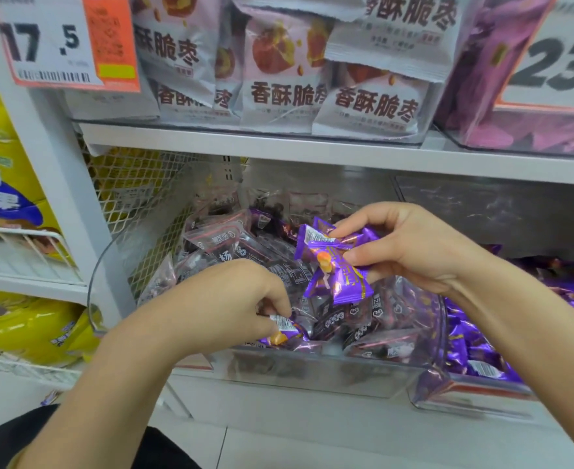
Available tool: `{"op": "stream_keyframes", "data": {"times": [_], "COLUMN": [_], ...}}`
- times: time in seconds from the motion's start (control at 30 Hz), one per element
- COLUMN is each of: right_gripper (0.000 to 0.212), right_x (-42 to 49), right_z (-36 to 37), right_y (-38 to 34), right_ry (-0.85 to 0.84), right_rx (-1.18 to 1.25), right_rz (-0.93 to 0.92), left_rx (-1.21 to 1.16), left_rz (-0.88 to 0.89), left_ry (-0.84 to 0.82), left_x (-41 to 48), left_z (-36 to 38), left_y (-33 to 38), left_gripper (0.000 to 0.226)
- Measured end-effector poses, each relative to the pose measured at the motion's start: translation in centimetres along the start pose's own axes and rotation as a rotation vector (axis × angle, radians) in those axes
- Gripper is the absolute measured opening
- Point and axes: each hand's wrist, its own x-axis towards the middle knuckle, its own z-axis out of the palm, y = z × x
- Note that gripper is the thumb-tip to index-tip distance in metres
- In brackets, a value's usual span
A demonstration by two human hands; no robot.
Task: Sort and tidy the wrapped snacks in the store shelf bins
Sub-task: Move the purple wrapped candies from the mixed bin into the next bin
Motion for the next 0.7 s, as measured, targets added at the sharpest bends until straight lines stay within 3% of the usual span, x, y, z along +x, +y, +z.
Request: {"op": "stream_keyframes", "data": {"times": [0.07, 0.2, 0.3, 0.57, 0.7], "right_gripper": [0.032, 0.029, 0.026, 0.026, 0.026], "right_x": [-0.4, -1.9, -3.8, -10.7, -14.6], "right_z": [-0.1, -0.7, -1.8, -8.6, -15.2], "right_y": [-0.1, -0.6, -1.0, 0.7, 2.3], "right_ry": [0.008, 0.017, 0.054, 0.260, 0.519], "right_rx": [0.041, 0.135, 0.212, 0.392, 0.227], "right_rz": [-0.014, -0.071, -0.113, -0.051, -0.022], "left_rx": [-0.171, -0.494, -0.625, -0.727, -0.700], "left_rz": [-0.035, -0.075, -0.073, 0.056, 0.179], "left_ry": [0.040, 0.269, 0.268, 0.254, 0.226], "left_x": [-0.1, -0.3, -0.1, 2.4, 6.2], "left_z": [-0.3, -0.9, -1.1, -0.9, 0.6], "left_y": [0.0, 0.1, 1.8, 10.0, 16.6], "left_gripper": [0.021, 0.028, 0.028, 0.024, 0.023]}}
